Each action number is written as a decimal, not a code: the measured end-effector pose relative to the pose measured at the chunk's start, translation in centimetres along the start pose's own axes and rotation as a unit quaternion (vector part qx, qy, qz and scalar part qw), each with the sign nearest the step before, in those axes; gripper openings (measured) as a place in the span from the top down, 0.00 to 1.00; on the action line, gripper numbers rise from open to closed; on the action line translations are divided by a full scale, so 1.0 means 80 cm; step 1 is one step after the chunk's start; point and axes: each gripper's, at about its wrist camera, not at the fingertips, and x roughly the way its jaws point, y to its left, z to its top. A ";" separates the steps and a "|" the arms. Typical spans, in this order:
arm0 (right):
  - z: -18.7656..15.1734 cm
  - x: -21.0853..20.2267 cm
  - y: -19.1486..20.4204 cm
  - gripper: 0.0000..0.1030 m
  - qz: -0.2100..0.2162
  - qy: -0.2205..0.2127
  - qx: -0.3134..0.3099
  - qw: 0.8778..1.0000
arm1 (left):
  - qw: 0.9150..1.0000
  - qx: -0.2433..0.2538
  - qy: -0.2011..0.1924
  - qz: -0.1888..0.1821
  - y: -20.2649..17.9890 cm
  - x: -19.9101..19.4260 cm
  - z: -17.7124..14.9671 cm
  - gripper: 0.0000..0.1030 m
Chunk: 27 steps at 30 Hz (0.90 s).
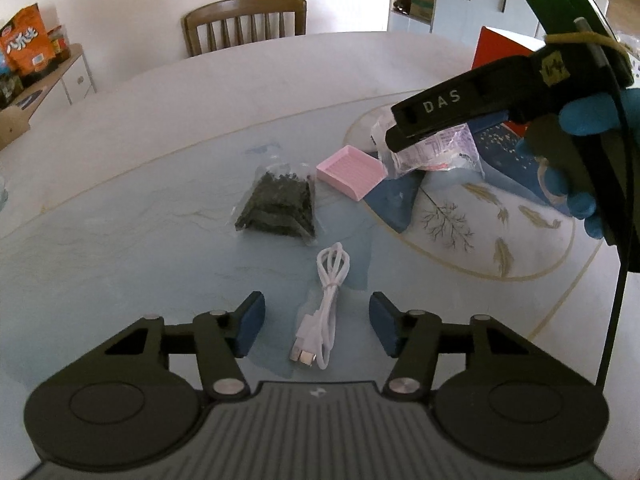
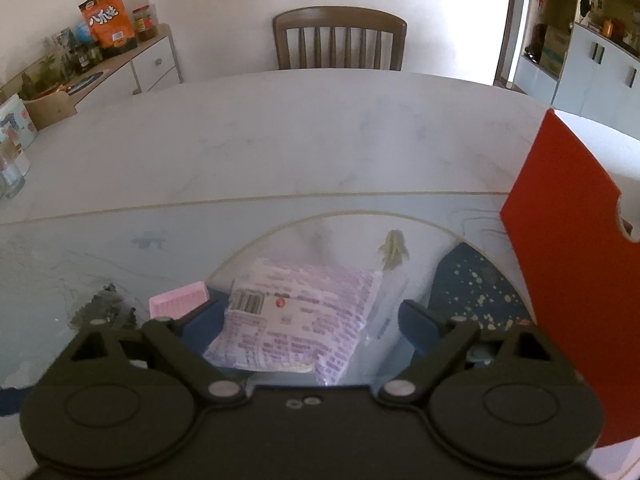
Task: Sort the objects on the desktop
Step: 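Move both grippers back from the red box toward the remaining table items, then grasp white USB cable with left gripper while right gripper grasps printed plastic bag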
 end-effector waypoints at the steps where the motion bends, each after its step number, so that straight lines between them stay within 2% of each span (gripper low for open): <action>1: 0.000 0.001 0.000 0.11 0.000 0.001 -0.001 1.000 | 1.000 0.001 0.000 -0.001 -0.001 0.001 0.001 0.50; 7: 0.000 0.003 0.000 0.14 0.000 -0.001 -0.003 1.000 | 1.000 0.012 0.000 -0.008 -0.007 0.004 0.006 0.67; 14: 0.000 0.001 -0.003 0.20 0.004 0.000 -0.005 1.000 | 1.000 0.005 0.000 -0.004 -0.007 0.005 0.008 0.74; 19: -0.001 -0.002 -0.006 0.28 0.006 0.000 -0.005 1.000 | 1.000 -0.001 0.002 -0.002 -0.007 0.006 0.011 0.86; 27: -0.008 -0.013 -0.017 0.32 0.001 0.003 -0.014 1.000 | 1.000 -0.003 0.002 0.008 -0.009 0.004 0.013 0.89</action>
